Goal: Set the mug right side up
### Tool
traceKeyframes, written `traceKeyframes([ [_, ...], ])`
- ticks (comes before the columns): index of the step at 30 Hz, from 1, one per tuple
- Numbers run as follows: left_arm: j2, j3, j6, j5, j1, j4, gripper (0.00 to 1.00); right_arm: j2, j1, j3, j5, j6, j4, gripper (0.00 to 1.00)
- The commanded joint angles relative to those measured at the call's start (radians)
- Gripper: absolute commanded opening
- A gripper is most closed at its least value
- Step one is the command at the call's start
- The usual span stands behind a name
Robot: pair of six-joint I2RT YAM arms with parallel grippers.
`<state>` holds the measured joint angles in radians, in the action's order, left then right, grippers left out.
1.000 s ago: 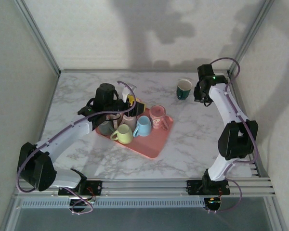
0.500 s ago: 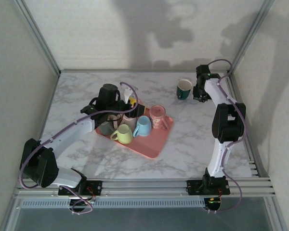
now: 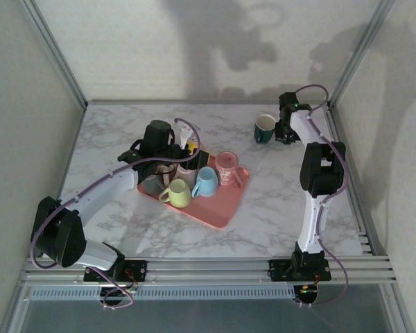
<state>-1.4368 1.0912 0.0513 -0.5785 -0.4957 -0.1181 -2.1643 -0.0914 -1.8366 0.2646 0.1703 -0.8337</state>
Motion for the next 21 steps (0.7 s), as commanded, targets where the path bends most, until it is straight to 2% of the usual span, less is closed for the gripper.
traceKeyframes([
  [1,-0.005,0.035,-0.016,0.009,0.006,-0.018,0.71,-0.002,0.005,-0.046,0.008,-0.006,0.024,0.16],
  [14,0.009,0.03,-0.013,0.021,0.005,-0.014,0.71,0.099,0.01,0.019,-0.002,0.005,-0.01,0.38],
  [21,0.046,0.021,0.032,0.044,0.003,-0.014,0.71,0.374,0.011,0.248,-0.055,0.04,0.033,0.44],
])
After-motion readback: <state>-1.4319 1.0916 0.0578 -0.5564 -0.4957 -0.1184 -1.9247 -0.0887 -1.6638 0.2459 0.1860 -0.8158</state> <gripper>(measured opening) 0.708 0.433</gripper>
